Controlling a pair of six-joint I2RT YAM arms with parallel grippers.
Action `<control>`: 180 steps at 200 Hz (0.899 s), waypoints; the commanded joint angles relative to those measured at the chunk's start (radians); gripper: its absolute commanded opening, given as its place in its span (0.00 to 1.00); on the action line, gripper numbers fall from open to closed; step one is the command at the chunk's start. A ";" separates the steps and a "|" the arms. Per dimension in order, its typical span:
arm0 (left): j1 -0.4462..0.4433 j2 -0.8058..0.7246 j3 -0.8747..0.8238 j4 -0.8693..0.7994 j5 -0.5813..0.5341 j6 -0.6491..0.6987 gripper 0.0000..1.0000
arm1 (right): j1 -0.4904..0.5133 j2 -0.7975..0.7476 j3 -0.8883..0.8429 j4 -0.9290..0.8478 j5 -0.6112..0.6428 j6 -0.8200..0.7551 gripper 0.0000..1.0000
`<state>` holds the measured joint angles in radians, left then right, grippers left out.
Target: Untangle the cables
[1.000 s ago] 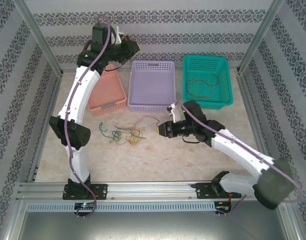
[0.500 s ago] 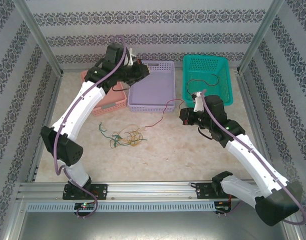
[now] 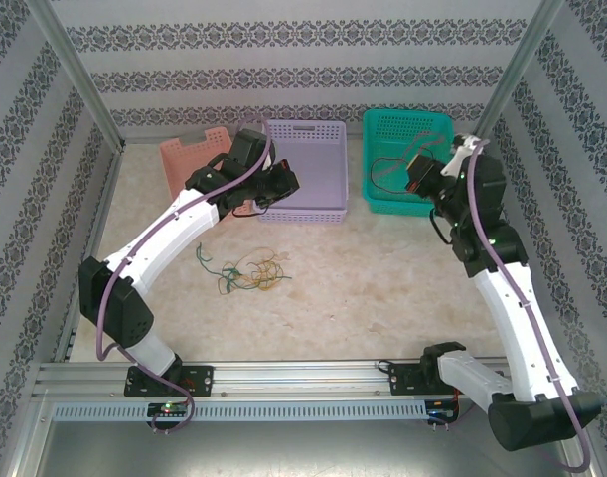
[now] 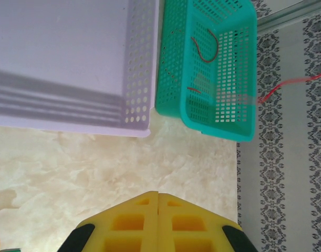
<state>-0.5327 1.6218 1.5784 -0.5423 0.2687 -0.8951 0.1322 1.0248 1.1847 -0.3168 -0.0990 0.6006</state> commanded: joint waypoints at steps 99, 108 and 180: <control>-0.059 -0.141 -0.086 0.055 -0.046 -0.054 0.00 | -0.179 0.407 0.064 0.328 0.036 0.265 0.00; -0.059 -0.147 -0.092 0.054 -0.048 -0.055 0.00 | -0.182 0.429 0.047 0.359 0.019 0.281 0.00; -0.059 -0.154 -0.111 0.047 -0.049 -0.057 0.00 | -0.190 0.546 0.064 0.469 -0.010 0.333 0.00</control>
<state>-0.5770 1.4902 1.4811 -0.5079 0.2295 -0.9375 -0.0441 1.5234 1.2308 0.0689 -0.0788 0.8883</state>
